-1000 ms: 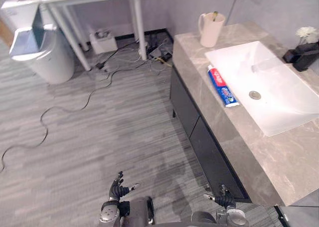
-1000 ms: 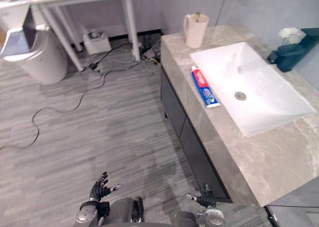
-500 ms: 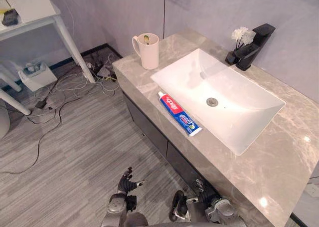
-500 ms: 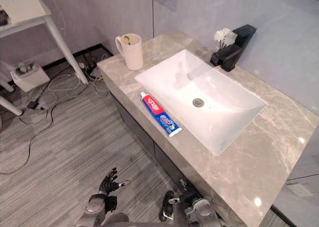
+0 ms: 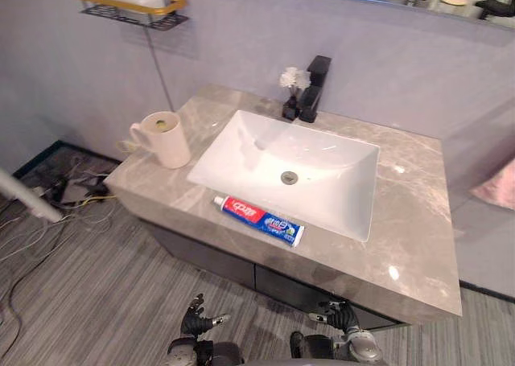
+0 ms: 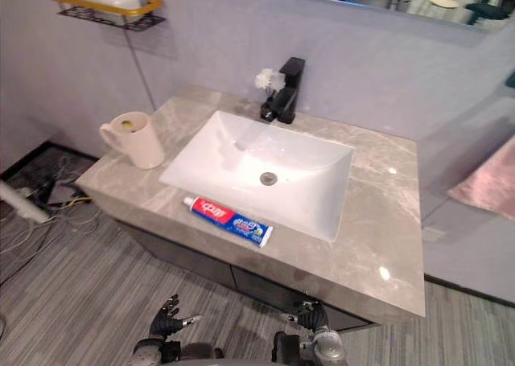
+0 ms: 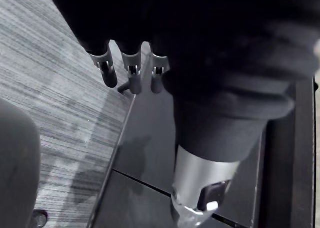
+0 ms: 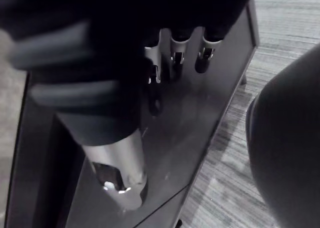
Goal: Organize washtable
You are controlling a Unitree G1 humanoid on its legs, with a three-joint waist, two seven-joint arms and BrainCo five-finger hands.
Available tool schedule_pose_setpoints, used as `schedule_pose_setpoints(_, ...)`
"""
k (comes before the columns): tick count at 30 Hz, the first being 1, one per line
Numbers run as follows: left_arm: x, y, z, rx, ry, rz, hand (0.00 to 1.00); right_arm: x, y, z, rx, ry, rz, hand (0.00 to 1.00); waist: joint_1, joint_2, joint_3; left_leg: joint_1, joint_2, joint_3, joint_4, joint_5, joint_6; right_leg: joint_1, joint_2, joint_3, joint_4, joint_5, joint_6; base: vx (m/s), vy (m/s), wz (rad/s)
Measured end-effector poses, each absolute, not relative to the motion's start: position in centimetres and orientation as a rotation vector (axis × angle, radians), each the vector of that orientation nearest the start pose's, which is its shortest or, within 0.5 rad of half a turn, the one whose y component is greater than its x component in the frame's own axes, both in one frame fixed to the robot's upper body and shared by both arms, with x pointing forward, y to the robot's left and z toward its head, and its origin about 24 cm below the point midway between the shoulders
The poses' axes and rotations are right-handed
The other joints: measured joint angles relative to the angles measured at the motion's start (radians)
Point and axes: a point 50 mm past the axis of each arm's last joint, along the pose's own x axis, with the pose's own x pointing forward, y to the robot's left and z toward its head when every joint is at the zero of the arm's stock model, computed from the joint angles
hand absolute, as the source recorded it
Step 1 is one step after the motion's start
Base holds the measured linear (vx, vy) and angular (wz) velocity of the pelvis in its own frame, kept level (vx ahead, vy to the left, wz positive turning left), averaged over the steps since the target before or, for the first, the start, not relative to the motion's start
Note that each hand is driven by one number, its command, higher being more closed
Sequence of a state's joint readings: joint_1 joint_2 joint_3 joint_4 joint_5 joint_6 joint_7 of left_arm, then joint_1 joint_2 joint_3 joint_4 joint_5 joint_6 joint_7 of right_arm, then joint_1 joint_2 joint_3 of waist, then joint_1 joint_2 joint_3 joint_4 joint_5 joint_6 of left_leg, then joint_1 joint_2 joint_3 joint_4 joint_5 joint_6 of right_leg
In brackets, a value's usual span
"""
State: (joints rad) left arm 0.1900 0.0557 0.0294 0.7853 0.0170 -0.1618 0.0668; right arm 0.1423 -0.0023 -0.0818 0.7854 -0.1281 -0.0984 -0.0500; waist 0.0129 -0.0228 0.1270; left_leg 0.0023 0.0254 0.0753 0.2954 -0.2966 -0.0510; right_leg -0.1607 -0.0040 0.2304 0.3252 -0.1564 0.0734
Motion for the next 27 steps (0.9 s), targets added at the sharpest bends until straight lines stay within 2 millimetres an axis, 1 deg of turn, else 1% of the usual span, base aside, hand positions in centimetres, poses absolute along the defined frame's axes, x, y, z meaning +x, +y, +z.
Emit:
schedule_pose_setpoints(1, 11.8, 18.4, -13.6, 0.076, 0.814, 0.145, 0.0, 13.0, -17.6, -13.6, -0.113, 0.839, -0.105, 0.0, 0.0, 0.008, -0.004, 0.015, -0.01, 0.013, -0.015, 0.012, 0.02, 0.001, -0.003, 0.024, -0.014, 0.007, 0.01, 0.26, 0.227, -0.66)
schedule_pose_setpoints(2, 11.8, 18.3, -13.7, 0.076, 0.819, 0.14, 0.0, 12.9, -17.8, -13.7, -0.12, 0.846, -0.108, 0.0, -0.001, 0.013, -0.008, 0.02, -0.016, 0.014, -0.023, 0.015, 0.025, 0.001, -0.006, 0.029, -0.02, 0.012, 0.014, 0.21, 0.17, -0.56)
schedule_pose_setpoints(3, 11.8, 18.1, -13.8, 0.079, 0.822, 0.129, 0.0, 12.8, -18.2, -13.8, -0.132, 0.86, -0.113, 0.0, -0.005, 0.022, -0.011, 0.031, -0.028, 0.014, -0.038, 0.02, 0.031, 0.003, -0.015, 0.029, -0.034, 0.022, 0.022, 0.19, 0.148, -0.49)
schedule_pose_setpoints(4, 12.1, 17.9, -13.7, 0.079, 0.816, 0.12, 0.0, 12.6, -18.6, -13.9, -0.145, 0.874, -0.116, 0.0, -0.009, 0.035, -0.017, 0.042, -0.029, 0.027, -0.044, 0.021, 0.031, 0.003, -0.019, 0.014, -0.04, 0.036, 0.023, 0.18, 0.137, -0.5)
schedule_pose_setpoints(5, 12.1, 17.8, -13.7, 0.077, 0.815, 0.12, 0.0, 12.4, -18.8, -14.0, -0.152, 0.885, -0.116, 0.0, -0.009, 0.043, -0.021, 0.047, -0.028, 0.037, -0.043, 0.023, 0.028, 0.002, -0.023, -0.011, -0.04, 0.049, 0.018, 0.15, 0.123, -0.56)
schedule_pose_setpoints(6, 12.3, 17.9, -13.7, 0.078, 0.811, 0.122, 0.0, 12.6, -18.9, -14.1, -0.158, 0.895, -0.115, 0.0, -0.009, 0.047, -0.023, 0.045, -0.032, 0.058, -0.01, 0.037, 0.004, 0.003, -0.042, -0.098, -0.035, 0.076, -0.012, 0.11, 0.109, -0.54)
schedule_pose_setpoints(7, 12.7, 18.0, -13.5, 0.081, 0.799, 0.124, 0.0, 12.9, -18.5, -14.0, -0.157, 0.891, -0.106, 0.0, -0.003, 0.008, -0.001, -0.021, -0.047, 0.056, 0.114, 0.046, -0.014, 0.009, -0.105, -0.189, -0.03, 0.099, -0.04, 0.08, 0.112, -0.56)
schedule_pose_setpoints(8, 12.8, 18.3, -13.5, 0.089, 0.796, 0.126, 0.0, 13.0, -18.3, -14.2, -0.152, 0.903, -0.106, 0.0, 0.001, 0.0, -0.003, -0.01, -0.057, 0.053, -0.019, 0.045, 0.048, 0.025, -0.148, -0.275, -0.048, 0.101, -0.035, 0.05, 0.062, -0.32)
schedule_pose_setpoints(9, 12.7, 18.1, -13.5, 0.085, 0.799, 0.123, 0.0, 13.0, -18.9, -14.1, -0.167, 0.902, -0.114, 0.0, -0.007, 0.02, -0.002, 0.003, -0.018, 0.047, -0.134, 0.172, 0.026, 0.034, -0.143, -0.335, -0.057, 0.102, -0.03, 0.01, 0.036, -0.28)
schedule_pose_setpoints(10, 12.5, 18.1, -13.6, 0.083, 0.806, 0.123, 0.0, 12.9, -19.2, -14.2, -0.171, 0.908, -0.121, 0.0, -0.004, 0.019, 0.004, 0.019, -0.021, 0.036, -0.151, 0.159, 0.043, 0.031, -0.144, -0.36, -0.056, 0.088, -0.009, 0.02, 0.03, -0.47)
schedule_pose_setpoints(11, 11.9, 18.4, -13.9, 0.092, 0.833, 0.131, 0.0, 13.4, -19.0, -14.0, -0.171, 0.893, -0.111, 0.0, 0.003, 0.004, 0.009, 0.023, -0.037, 0.07, -0.152, 0.165, 0.042, 0.039, -0.167, -0.372, -0.065, 0.081, 0.001, 0.0, 0.043, -0.45)
schedule_pose_setpoints(13, 11.8, 18.9, -13.9, 0.107, 0.835, 0.13, 0.0, 13.4, -19.0, -14.0, -0.168, 0.894, -0.114, 0.0, -0.003, 0.001, 0.009, 0.026, -0.043, 0.07, -0.155, 0.164, 0.043, 0.062, -0.171, -0.4, -0.106, 0.087, -0.004, 0.0, 0.047, -0.17)
schedule_pose_setpoints(15, 12.2, 19.1, -13.7, 0.115, 0.821, 0.131, 0.0, 13.2, -19.0, -14.1, -0.167, 0.897, -0.115, 0.0, -0.001, 0.001, 0.009, 0.031, -0.04, 0.067, -0.155, 0.161, 0.046, 0.109, -0.162, -0.42, -0.188, 0.117, 0.019, -0.02, 0.001, 0.01)
schedule_pose_setpoints(17, 12.1, 19.3, -13.7, 0.119, 0.824, 0.133, 0.0, 13.3, -19.0, -14.0, -0.166, 0.893, -0.116, 0.0, 0.0, 0.003, 0.01, 0.032, -0.029, 0.066, -0.15, 0.156, 0.045, 0.125, -0.148, -0.421, -0.213, 0.131, 0.013, -0.04, -0.026, 0.03)
schedule_pose_setpoints(18, 12.0, 19.2, -13.7, 0.115, 0.826, 0.132, 0.0, 13.3, -19.1, -14.0, -0.167, 0.893, -0.117, 0.0, -0.001, 0.005, 0.011, 0.026, -0.02, 0.063, -0.131, 0.144, 0.04, 0.131, -0.14, -0.422, -0.219, 0.134, 0.01, -0.06, -0.043, 0.0)
schedule_pose_setpoints(19, 12.1, 18.9, -13.8, 0.108, 0.825, 0.127, 0.0, 13.2, -19.2, -14.1, -0.169, 0.895, -0.119, 0.0, -0.001, 0.008, 0.015, 0.012, -0.003, 0.062, -0.083, 0.114, 0.025, 0.143, -0.134, -0.426, -0.226, 0.135, 0.008, -0.06, -0.03, -0.01)
schedule_pose_setpoints(20, 12.1, 18.8, -13.8, 0.103, 0.827, 0.126, 0.0, 13.2, -19.2, -14.0, -0.17, 0.894, -0.121, 0.0, 0.0, 0.011, 0.017, 0.002, 0.009, 0.061, -0.058, 0.097, 0.015, 0.146, -0.127, -0.428, -0.226, 0.134, 0.006, -0.09, -0.036, -0.03)
schedule_pose_setpoints(21, 12.1, 18.5, -13.8, 0.096, 0.827, 0.124, 0.0, 13.2, -19.4, -14.0, -0.175, 0.893, -0.123, 0.0, 0.001, 0.019, 0.022, -0.022, 0.028, 0.058, -0.008, 0.071, 0.009, 0.155, -0.112, -0.431, -0.229, 0.131, 0.004, -0.1, -0.044, -0.03)
schedule_pose_setpoints(22, 12.1, 18.5, -13.8, 0.095, 0.826, 0.124, 0.0, 13.1, -19.6, -14.0, -0.178, 0.894, -0.126, 0.0, 0.001, 0.02, 0.021, -0.026, 0.036, 0.051, 0.001, 0.063, -0.002, 0.161, -0.102, -0.432, -0.241, 0.131, 0.0, -0.09, -0.056, -0.02)
schedule_pose_setpoints(24, 12.2, 18.5, -13.8, 0.096, 0.824, 0.126, 0.0, 13.1, -19.8, -14.0, -0.18, 0.892, -0.132, 0.0, 0.001, 0.018, 0.02, -0.025, 0.038, 0.048, -0.02, 0.067, -0.007, 0.163, -0.097, -0.433, -0.262, 0.143, -0.007, -0.03, -0.048, 0.01)
schedule_pose_setpoints(26, 12.1, 18.6, -13.8, 0.094, 0.827, 0.13, 0.0, 13.0, -20.2, -14.0, -0.171, 0.894, -0.154, 0.0, 0.001, 0.019, 0.019, -0.012, 0.031, 0.048, -0.073, 0.098, -0.01, 0.173, -0.091, -0.427, -0.313, 0.176, -0.013, 0.02, -0.046, -0.05)
schedule_pose_setpoints(27, 12.1, 18.6, -13.8, 0.094, 0.826, 0.132, 0.0, 13.0, -20.2, -13.9, -0.169, 0.893, -0.16, 0.0, 0.003, 0.019, 0.019, -0.002, 0.028, 0.048, -0.09, 0.107, -0.01, 0.174, -0.089, -0.423, -0.325, 0.184, -0.01, 0.06, -0.041, -0.11)
